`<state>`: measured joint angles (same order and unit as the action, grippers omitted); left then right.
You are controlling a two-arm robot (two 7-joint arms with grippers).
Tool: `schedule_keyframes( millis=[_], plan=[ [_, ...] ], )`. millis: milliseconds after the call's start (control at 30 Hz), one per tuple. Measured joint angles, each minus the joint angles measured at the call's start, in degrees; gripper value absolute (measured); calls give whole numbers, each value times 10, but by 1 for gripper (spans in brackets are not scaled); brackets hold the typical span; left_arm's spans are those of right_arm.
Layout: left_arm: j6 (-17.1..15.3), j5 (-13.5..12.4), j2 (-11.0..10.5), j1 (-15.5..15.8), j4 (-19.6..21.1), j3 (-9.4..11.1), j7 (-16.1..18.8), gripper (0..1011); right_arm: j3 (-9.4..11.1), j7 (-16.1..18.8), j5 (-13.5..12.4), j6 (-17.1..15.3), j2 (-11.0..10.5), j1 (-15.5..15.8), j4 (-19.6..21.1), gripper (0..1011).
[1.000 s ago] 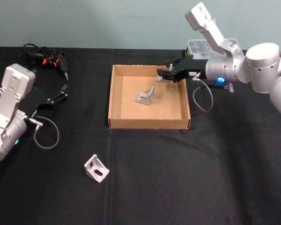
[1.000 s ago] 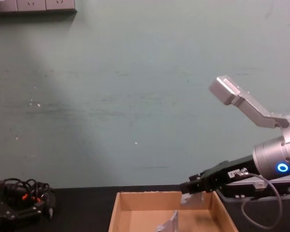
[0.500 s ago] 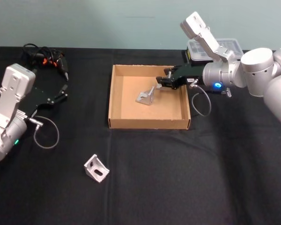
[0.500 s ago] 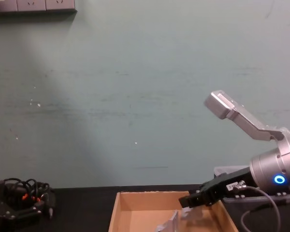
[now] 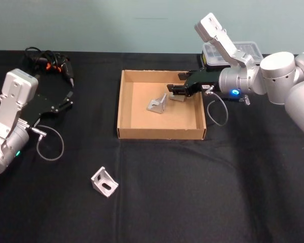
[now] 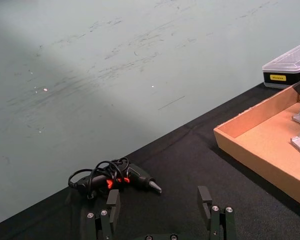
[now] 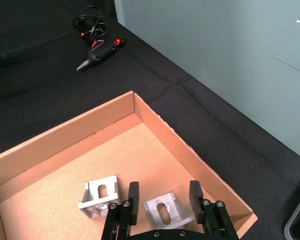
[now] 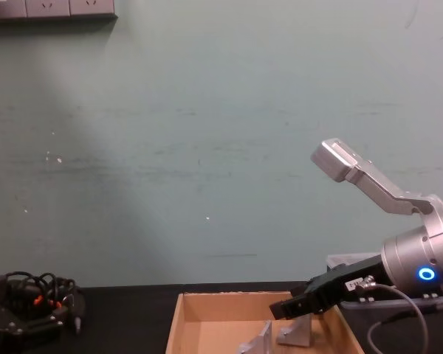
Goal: Use one hand to pick up the angle iron from the table and place it into the box.
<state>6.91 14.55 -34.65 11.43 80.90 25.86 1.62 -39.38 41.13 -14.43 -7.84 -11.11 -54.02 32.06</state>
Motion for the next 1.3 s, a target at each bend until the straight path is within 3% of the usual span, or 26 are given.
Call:
schedule_keyframes(
  millis=[467,800,1300],
  plan=[
    [0,0,0,0,0,0,0,1011,0,0,-1,-1,-1,1,2,1002],
    [0,0,0,0,0,0,0,1011,1,-1,-1,-1,-2,2,5,1004],
    [0,0,0,0,0,0,0,1011,51,5,-22,12,-49,70,141,1004]
  ],
)
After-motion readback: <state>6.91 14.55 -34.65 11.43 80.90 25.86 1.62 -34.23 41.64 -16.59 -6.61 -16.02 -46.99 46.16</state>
